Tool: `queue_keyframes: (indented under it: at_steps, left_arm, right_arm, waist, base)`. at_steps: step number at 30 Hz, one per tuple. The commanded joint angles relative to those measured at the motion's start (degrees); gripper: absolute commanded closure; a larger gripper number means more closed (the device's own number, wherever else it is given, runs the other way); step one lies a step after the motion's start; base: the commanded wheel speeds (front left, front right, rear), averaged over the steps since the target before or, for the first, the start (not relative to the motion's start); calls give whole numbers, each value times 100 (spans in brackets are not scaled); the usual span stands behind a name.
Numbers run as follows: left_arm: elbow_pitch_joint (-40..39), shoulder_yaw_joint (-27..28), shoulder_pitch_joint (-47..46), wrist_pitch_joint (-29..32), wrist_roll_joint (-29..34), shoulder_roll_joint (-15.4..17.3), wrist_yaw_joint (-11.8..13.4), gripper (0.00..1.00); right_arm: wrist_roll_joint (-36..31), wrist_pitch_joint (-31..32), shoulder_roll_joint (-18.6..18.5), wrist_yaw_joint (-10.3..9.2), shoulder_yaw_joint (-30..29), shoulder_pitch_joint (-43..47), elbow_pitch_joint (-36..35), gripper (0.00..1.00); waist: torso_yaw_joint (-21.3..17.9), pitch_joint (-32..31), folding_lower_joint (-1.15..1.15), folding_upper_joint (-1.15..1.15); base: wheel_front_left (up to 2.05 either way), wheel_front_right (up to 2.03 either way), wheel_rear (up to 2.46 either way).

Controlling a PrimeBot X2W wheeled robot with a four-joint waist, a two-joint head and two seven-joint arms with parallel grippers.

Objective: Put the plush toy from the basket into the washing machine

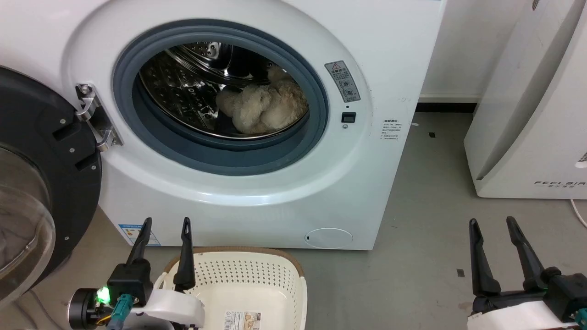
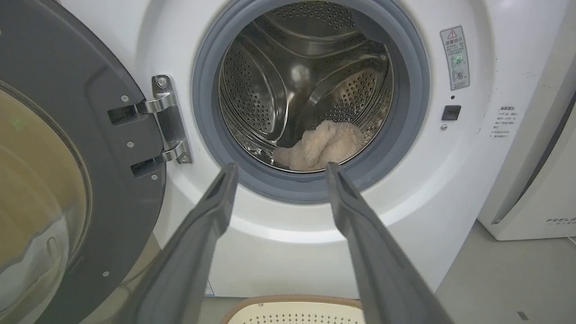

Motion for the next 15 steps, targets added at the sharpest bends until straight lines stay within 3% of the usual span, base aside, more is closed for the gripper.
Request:
queue_keyframes:
  at_steps: [1,15]
  left_arm:
    - [-2,3,5,1,-8,-4,-10,100]
    - [-75,1,31,137,15,-12,-16,100]
  right_arm:
    - [0,1,0,0,-6,0,1,100]
    - [-68,131,0,1,22,-23,-4,100]
  waist:
    - [5,-3,1,0]
    - [-11,-16,1,0]
  base:
    - [0,0,0]
    - [0,0,0]
